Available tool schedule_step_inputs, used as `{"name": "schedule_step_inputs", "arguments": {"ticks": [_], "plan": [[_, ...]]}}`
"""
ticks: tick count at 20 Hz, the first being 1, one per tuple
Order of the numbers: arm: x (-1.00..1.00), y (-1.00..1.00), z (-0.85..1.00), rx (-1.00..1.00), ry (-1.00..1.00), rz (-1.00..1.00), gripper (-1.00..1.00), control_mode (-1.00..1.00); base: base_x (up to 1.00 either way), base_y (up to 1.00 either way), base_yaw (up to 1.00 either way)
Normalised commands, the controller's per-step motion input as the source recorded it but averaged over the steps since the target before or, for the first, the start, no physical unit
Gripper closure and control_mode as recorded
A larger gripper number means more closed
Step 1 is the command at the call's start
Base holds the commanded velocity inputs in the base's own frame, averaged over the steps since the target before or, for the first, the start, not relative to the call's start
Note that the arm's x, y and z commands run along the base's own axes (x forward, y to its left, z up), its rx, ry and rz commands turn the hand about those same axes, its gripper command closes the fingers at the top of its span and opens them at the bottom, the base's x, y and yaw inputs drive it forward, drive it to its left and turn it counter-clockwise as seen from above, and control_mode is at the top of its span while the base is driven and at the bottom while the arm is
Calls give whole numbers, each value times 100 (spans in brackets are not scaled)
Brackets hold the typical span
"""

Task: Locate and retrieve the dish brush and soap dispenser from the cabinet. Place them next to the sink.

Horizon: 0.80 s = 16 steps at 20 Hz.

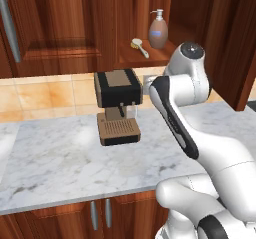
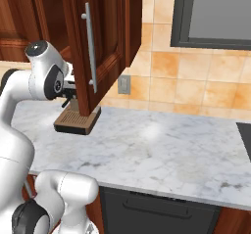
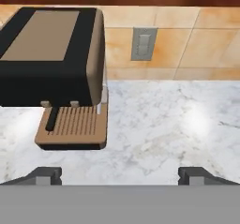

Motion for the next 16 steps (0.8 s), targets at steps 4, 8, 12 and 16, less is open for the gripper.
{"name": "schedule_step_inputs", "arguments": {"ticks": [4,8,12,16], "plan": [[4,0,39,0,-15,0,-100,-100,0,0,0],[0,0,41,0,-18,0,-100,-100,0,0,0],[17,6,24,4,-13,0,-100,-100,0,0,0],[33,9,23,3,-6,1,-100,-100,0,0,0]]}}
